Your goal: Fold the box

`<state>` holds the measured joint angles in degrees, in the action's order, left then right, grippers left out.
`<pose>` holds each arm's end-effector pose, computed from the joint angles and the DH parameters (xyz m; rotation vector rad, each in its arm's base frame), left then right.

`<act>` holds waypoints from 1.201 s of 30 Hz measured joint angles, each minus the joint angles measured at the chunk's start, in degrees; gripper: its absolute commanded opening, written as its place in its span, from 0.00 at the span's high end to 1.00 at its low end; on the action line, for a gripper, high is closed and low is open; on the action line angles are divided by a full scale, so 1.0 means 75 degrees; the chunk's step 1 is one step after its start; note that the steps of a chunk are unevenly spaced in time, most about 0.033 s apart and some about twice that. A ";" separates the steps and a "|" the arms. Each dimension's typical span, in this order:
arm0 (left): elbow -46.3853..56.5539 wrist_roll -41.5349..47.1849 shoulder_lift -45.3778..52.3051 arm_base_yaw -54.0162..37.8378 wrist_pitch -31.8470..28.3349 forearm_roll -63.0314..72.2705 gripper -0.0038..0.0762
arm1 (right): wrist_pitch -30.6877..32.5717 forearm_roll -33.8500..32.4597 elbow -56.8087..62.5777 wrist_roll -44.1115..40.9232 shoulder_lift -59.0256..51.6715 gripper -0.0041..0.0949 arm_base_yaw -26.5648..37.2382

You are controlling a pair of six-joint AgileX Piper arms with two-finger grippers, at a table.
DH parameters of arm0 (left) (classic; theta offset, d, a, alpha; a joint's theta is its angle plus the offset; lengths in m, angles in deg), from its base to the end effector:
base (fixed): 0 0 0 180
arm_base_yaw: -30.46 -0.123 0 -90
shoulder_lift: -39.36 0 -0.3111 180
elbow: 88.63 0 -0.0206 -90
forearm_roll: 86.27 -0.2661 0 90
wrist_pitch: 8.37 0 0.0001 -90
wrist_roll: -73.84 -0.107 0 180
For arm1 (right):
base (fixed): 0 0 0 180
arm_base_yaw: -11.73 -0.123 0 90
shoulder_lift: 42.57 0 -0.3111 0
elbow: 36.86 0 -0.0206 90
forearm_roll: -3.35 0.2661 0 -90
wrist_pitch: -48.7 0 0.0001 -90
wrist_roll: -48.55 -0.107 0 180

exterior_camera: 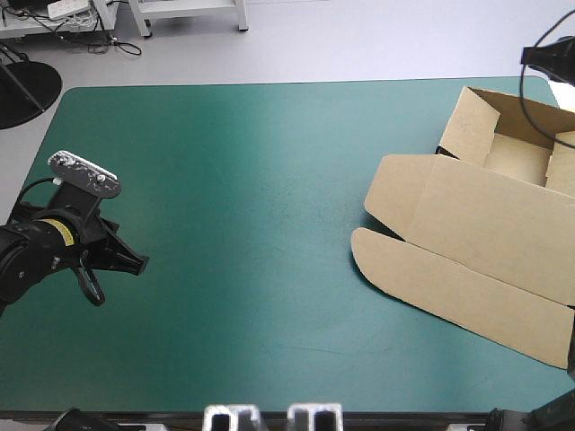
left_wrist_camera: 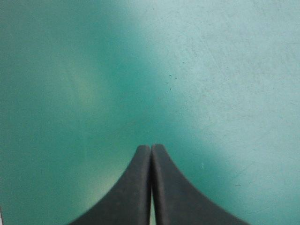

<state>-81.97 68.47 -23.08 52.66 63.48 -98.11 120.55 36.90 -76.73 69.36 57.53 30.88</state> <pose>0.1596 -0.0426 0.4318 0.5741 2.3668 0.1386 0.3455 -0.0605 0.5222 -0.1029 2.1490 0.3367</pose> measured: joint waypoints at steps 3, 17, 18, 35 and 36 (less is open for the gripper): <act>0.0043 0.0000 0.0006 0.0000 0.0000 0.0170 0.96 | 0.0011 -0.0102 0.0577 0.0037 -0.0701 0.97 -0.0784; 0.2009 -0.0187 0.0088 0.0000 -0.0584 0.1272 0.96 | -0.0044 -0.2203 0.6205 0.0110 -0.5353 0.97 -0.3007; 0.2185 -0.0193 0.0160 0.0000 -0.0711 0.1369 0.96 | -0.0117 -0.2225 0.6681 0.0102 -0.5742 0.97 -0.3007; 0.4461 -0.0202 0.1911 0.0000 -0.2179 0.1640 0.96 | -0.0870 -0.2434 1.0619 0.0199 -0.9063 0.97 -0.3007; 0.4585 -0.0202 0.1920 0.0000 -0.2329 0.1640 0.96 | -0.0889 -0.2438 1.0698 0.0263 -0.9066 0.97 -0.3007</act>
<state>-47.59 66.96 -8.67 52.66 46.01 -85.81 113.89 18.62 3.51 71.34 -10.47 8.33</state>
